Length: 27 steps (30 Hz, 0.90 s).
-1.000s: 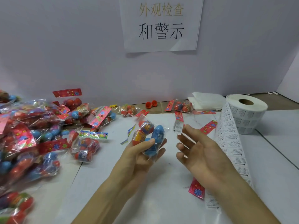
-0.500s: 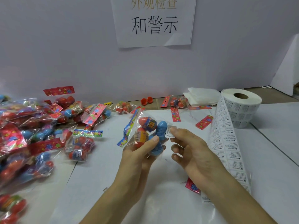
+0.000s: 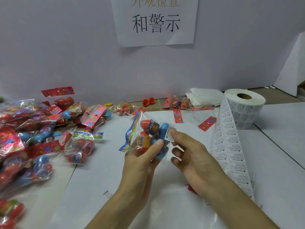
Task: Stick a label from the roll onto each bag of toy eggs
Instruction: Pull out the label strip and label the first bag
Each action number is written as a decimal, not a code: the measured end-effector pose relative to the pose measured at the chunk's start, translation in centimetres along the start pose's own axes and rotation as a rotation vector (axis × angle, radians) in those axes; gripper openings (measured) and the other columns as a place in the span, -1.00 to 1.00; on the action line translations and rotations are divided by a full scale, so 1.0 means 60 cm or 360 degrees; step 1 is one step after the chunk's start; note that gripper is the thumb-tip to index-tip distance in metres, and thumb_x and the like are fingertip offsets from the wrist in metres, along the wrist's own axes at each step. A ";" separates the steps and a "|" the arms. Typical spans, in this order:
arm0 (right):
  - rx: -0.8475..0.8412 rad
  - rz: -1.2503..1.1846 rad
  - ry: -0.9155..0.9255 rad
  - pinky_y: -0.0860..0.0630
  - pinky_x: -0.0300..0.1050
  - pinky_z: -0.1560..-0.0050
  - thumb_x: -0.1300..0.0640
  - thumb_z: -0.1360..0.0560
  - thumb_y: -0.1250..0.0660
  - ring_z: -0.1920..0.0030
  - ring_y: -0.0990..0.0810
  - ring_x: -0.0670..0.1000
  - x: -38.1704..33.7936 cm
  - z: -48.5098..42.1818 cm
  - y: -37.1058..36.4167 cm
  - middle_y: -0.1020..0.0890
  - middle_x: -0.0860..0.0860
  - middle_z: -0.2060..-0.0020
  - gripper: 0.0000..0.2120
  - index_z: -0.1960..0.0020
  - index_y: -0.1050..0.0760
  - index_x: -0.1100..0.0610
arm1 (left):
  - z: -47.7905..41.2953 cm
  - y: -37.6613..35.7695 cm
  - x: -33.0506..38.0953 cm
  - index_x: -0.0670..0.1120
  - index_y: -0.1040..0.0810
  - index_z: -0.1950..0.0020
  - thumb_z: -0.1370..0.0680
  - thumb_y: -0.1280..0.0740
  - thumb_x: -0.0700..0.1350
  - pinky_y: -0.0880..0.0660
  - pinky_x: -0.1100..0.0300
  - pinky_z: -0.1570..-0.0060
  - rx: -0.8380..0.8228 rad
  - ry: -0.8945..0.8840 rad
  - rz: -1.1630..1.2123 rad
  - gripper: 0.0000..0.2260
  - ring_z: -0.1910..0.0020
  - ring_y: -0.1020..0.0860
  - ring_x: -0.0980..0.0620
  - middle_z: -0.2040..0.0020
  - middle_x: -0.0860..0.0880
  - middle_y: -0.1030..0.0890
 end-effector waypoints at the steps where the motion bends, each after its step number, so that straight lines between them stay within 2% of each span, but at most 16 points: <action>1: 0.0009 -0.0006 -0.0001 -0.41 -0.28 0.43 -0.09 -0.10 -0.59 0.43 -0.42 -0.14 0.001 -0.001 0.000 -0.55 -0.09 0.35 -0.58 0.10 -0.72 0.06 | 0.000 0.000 0.000 -0.14 -0.65 -0.24 -0.37 -0.49 -0.10 -0.63 0.08 -0.17 -0.0003 -0.0004 -0.0001 -0.56 -0.15 -0.69 -0.10 -0.14 -0.13 -0.73; 10: 0.0084 -0.0012 0.0000 -0.39 -0.28 0.42 -0.09 -0.12 -0.59 0.40 -0.41 -0.13 0.007 -0.004 0.002 -0.55 -0.05 0.27 -0.45 -0.05 -0.70 0.11 | 0.003 -0.001 -0.001 -0.16 -0.63 -0.27 -0.41 -0.47 -0.11 -0.63 0.13 -0.16 -0.0031 -0.0005 -0.0052 -0.57 -0.15 -0.70 -0.09 -0.13 -0.12 -0.73; 13: 0.0099 0.0009 0.0005 -0.39 -0.28 0.42 -0.09 -0.15 -0.58 0.40 -0.41 -0.14 0.008 -0.004 0.003 -0.55 -0.05 0.26 -0.46 -0.07 -0.70 0.12 | 0.004 -0.001 -0.002 -0.16 -0.63 -0.27 -0.41 -0.47 -0.10 -0.64 0.14 -0.15 -0.0049 -0.0006 -0.0072 -0.56 -0.15 -0.69 -0.08 -0.13 -0.12 -0.73; 16: 0.0120 0.0036 0.0027 -0.40 -0.28 0.43 -0.07 -0.20 -0.57 0.41 -0.42 -0.13 0.009 -0.004 0.004 -0.55 -0.05 0.29 -0.59 0.02 -0.69 0.09 | 0.005 -0.001 -0.003 -0.16 -0.63 -0.27 -0.41 -0.47 -0.10 -0.63 0.14 -0.15 -0.0064 -0.0013 -0.0089 -0.57 -0.15 -0.69 -0.09 -0.13 -0.14 -0.73; 19: 0.0160 0.0115 0.0070 -0.42 -0.27 0.43 -0.10 -0.17 -0.57 0.42 -0.43 -0.12 0.008 -0.003 0.005 -0.56 -0.06 0.33 -0.63 0.12 -0.70 0.08 | 0.005 0.000 -0.002 -0.13 -0.63 -0.27 -0.39 -0.48 -0.09 -0.64 0.15 -0.13 -0.0064 -0.0030 -0.0131 -0.56 -0.14 -0.70 -0.08 -0.12 -0.12 -0.74; 23: 0.0183 0.0250 0.0151 -0.44 -0.23 0.35 -0.17 -0.12 -0.55 0.43 -0.40 -0.11 0.005 0.002 0.005 -0.54 -0.10 0.42 -0.73 0.32 -0.68 -0.01 | 0.003 0.003 0.004 -0.13 -0.59 -0.34 -0.38 -0.49 -0.07 -0.63 0.04 -0.17 -0.0057 -0.0038 -0.0210 -0.47 -0.14 -0.70 -0.10 -0.15 -0.10 -0.73; 25: 0.0206 0.0312 0.0185 -0.44 -0.18 0.31 -0.20 -0.11 -0.55 0.42 -0.38 -0.08 0.004 0.002 0.006 -0.49 -0.08 0.44 -0.68 0.36 -0.62 0.03 | 0.001 0.006 0.007 -0.13 -0.55 -0.38 -0.37 -0.49 -0.07 -0.64 0.02 -0.17 -0.0058 -0.0022 -0.0208 -0.42 -0.14 -0.70 -0.10 -0.17 -0.10 -0.72; 27: 0.0243 0.0382 0.0205 -0.46 -0.15 0.29 -0.24 -0.11 -0.54 0.40 -0.39 -0.07 0.004 0.001 0.006 -0.48 -0.06 0.42 -0.56 0.26 -0.58 0.09 | -0.003 0.009 0.013 -0.12 -0.53 -0.38 -0.35 -0.49 -0.07 -0.67 0.09 -0.09 -0.0052 0.0009 -0.0192 -0.41 -0.12 -0.71 -0.08 -0.15 -0.09 -0.73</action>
Point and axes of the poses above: each hand's wrist, its own z-axis away from the middle knuckle, its own y-axis out of the back of the hand, x = y × z, the point moved 1 cm from there along -z, towards the middle knuckle
